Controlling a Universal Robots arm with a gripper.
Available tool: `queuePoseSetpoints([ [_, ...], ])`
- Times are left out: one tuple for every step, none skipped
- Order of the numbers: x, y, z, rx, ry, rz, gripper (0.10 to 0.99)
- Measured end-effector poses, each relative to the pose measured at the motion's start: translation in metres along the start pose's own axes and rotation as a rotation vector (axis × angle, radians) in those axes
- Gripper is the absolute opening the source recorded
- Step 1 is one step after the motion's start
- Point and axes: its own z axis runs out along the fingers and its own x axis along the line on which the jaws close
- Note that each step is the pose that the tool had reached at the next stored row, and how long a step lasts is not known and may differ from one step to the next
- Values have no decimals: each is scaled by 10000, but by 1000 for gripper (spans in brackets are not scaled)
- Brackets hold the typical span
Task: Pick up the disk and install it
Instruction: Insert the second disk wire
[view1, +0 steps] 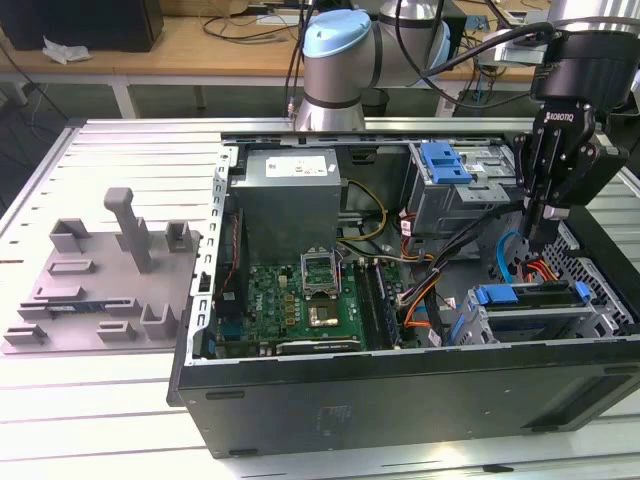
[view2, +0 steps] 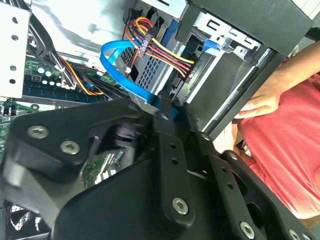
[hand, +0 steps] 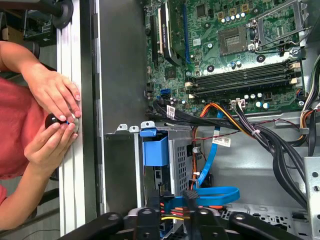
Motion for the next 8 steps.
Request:
queuePoseSetpoints([
  [0, 0, 0, 0, 1, 0, 188],
  [0, 0, 0, 0, 0, 0, 188],
  [0, 0, 0, 0, 0, 0, 161],
  [0, 0, 0, 0, 0, 0, 161],
  [0, 0, 1, 0, 0, 0, 161],
  [0, 0, 1, 0, 0, 0, 161],
  [-1, 0, 1, 1, 0, 0, 161],
  [0, 0, 1, 0, 0, 0, 161],
])
